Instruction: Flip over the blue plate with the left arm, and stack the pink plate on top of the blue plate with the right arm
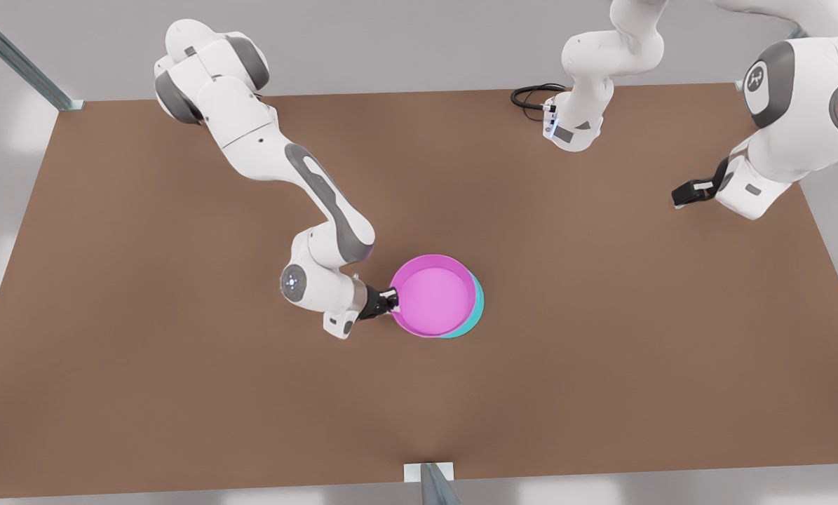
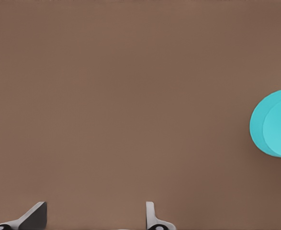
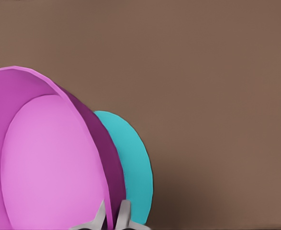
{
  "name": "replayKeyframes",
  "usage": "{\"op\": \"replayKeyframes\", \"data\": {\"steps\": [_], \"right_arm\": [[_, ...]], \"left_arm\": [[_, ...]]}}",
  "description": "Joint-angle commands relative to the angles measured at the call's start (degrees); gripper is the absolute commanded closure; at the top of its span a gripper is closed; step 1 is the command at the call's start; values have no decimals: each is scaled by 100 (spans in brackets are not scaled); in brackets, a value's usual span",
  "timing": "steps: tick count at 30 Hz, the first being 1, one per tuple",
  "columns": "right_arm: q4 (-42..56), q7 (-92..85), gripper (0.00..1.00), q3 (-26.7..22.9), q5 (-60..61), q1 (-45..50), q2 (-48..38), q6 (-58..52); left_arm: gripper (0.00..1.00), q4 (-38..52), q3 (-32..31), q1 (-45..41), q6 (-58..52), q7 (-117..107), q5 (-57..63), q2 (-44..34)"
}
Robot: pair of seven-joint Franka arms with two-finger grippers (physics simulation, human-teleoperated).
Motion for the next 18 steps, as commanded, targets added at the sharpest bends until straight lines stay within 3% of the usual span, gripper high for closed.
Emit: {"op": "replayKeyframes", "data": {"steps": [1, 10, 11, 15, 17, 18], "right_arm": [[3, 2409, 79, 3, -17, 76, 38, 192], [-76, 2401, 79, 3, -26, 304, 118, 280], [-84, 2392, 0, 3, -26, 304, 118, 245], [-76, 2322, 0, 3, -35, 287, 82, 219], [-23, 2058, 0, -243, -429, 173, -67, 210], [275, 1944, 0, -489, -1123, -143, -251, -614]], "left_arm": [[0, -40, -27, -102, 387, 337, 36, 16], [0, 365, -72, -260, -404, 354, 54, 368], [0, 356, -72, -261, -430, 372, -8, 350], [0, 365, -116, -278, -377, 310, 80, 394], [0, 365, -116, -278, -378, 310, 80, 385], [0, 365, -116, -278, -378, 310, 89, 359]]}}
